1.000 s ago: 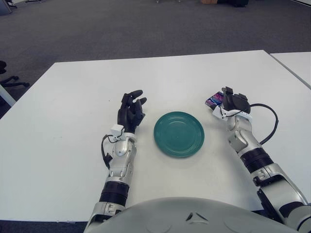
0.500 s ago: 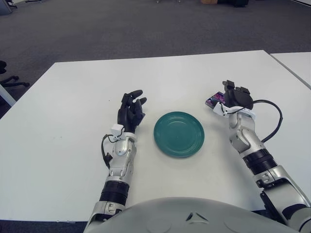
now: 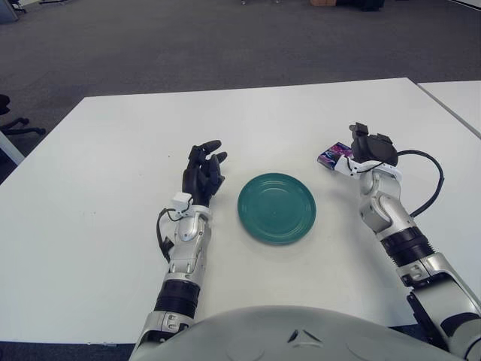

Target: Put the gum into the plate.

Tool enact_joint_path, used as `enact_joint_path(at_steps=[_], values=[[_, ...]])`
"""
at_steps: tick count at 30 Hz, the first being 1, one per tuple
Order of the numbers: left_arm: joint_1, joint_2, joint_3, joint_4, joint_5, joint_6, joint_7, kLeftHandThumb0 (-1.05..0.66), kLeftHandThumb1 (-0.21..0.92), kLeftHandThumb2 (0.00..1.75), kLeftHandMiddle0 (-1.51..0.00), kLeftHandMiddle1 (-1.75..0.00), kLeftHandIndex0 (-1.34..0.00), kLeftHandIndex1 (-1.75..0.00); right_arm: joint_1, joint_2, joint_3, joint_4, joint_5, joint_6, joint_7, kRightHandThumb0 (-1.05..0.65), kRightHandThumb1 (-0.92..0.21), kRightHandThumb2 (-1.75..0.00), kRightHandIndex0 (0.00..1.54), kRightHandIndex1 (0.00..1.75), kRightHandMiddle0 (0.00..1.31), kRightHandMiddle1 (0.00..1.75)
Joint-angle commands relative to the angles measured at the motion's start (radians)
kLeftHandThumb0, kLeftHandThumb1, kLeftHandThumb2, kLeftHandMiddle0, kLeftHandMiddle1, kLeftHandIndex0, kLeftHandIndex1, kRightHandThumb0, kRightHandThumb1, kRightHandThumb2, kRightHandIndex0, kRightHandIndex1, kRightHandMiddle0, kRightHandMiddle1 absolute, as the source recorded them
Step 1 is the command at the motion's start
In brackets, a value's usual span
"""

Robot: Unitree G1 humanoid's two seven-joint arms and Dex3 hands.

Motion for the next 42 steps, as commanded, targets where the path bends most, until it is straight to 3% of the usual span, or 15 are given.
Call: enact_joint_path(at_steps=[1, 7, 14, 23, 29, 36, 40, 42], values=[[-0.017, -0.047, 0.002, -0.009, -0.002, -0.004, -0.004, -0.75, 0.92, 0.70, -0.37, -0.90, -0.29, -1.19, -0.033, 0.006, -0.006, 0.026, 0.005, 0.001, 0.008, -0.90, -0.92, -0.39, 0.19, 0.48, 0.00, 0.56], [-0.012, -0.047, -0.001, -0.015, 0.003, -0.004, -0.004, -0.75, 0.92, 0.70, -0.37, -0.90, -0.29, -1.19, -0.049, 0.021, -0.007, 0.059, 0.016, 0.008, 0.012, -0.90, -0.92, -0.39, 0.08, 0.68, 0.00, 0.51], [-0.003, -0.045, 0.000, -0.025, 0.001, 0.000, -0.004, -0.76, 0.92, 0.70, -0.36, -0.89, -0.29, -1.18, -0.130, 0.070, -0.010, 0.221, 0.051, 0.013, 0.001, -0.90, -0.92, -0.40, 0.01, 0.73, 0.00, 0.48], [0.004, -0.047, -0.003, -0.035, 0.008, -0.005, 0.000, -0.75, 0.92, 0.70, -0.37, -0.89, -0.29, -1.17, -0.187, 0.097, 0.002, 0.326, 0.062, 0.014, -0.014, -0.91, -0.92, -0.46, 0.00, 0.61, 0.00, 0.38], [0.011, -0.046, -0.004, -0.046, 0.006, 0.007, 0.000, -0.75, 0.92, 0.70, -0.37, -0.89, -0.29, -1.17, -0.210, 0.104, 0.019, 0.373, 0.058, 0.007, -0.020, -0.91, -0.92, -0.47, 0.02, 0.61, 0.00, 0.42], [0.020, -0.050, -0.010, -0.058, 0.007, 0.010, 0.002, -0.74, 0.92, 0.70, -0.37, -0.88, -0.29, -1.17, -0.223, 0.084, 0.051, 0.413, 0.050, -0.051, -0.024, -0.91, -0.92, -0.43, 0.01, 0.63, 0.00, 0.43], [0.022, -0.054, -0.012, -0.060, 0.015, 0.005, 0.010, -0.74, 0.92, 0.71, -0.37, -0.88, -0.29, -1.17, -0.219, 0.034, 0.083, 0.403, 0.033, -0.107, 0.004, -0.90, -0.92, -0.38, 0.02, 0.60, 0.00, 0.43], [0.022, -0.055, -0.012, -0.057, 0.020, 0.000, 0.014, -0.75, 0.92, 0.71, -0.37, -0.88, -0.29, -1.17, -0.195, -0.016, 0.091, 0.331, 0.026, -0.133, 0.053, -0.89, -0.92, -0.37, 0.03, 0.59, 0.00, 0.41]])
